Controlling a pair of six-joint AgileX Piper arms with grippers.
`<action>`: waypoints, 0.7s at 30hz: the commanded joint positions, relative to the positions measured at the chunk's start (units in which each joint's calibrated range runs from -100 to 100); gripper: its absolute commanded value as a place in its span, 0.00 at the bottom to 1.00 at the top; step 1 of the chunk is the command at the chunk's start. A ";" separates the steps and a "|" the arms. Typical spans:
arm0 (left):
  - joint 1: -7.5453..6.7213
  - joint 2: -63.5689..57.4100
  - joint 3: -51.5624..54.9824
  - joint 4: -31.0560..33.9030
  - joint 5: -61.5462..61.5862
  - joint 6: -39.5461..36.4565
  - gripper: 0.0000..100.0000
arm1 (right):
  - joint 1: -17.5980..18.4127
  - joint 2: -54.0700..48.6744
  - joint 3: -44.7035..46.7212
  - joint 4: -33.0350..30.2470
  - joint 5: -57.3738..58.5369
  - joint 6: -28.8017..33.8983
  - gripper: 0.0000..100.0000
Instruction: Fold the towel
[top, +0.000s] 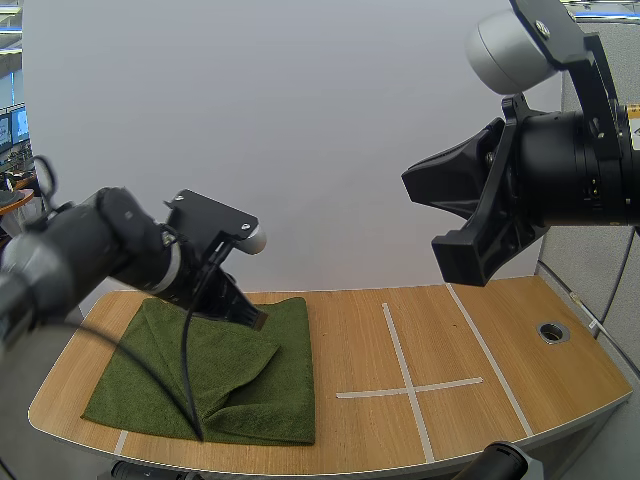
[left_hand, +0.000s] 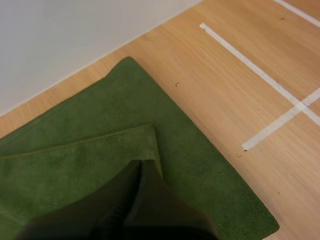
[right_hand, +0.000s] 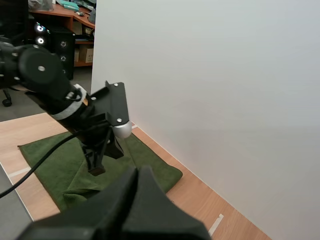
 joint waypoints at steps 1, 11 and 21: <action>-0.13 14.50 -4.70 -2.35 -0.22 3.19 0.06 | -0.20 -1.41 -0.02 -0.32 0.00 0.48 0.00; -3.29 29.28 -9.09 0.17 -1.60 4.10 0.81 | -0.20 -1.41 -0.02 -0.32 0.00 0.48 0.00; -7.29 36.66 -12.86 13.84 -13.51 -5.60 0.81 | -0.20 -1.38 -0.02 -1.32 0.00 0.48 0.00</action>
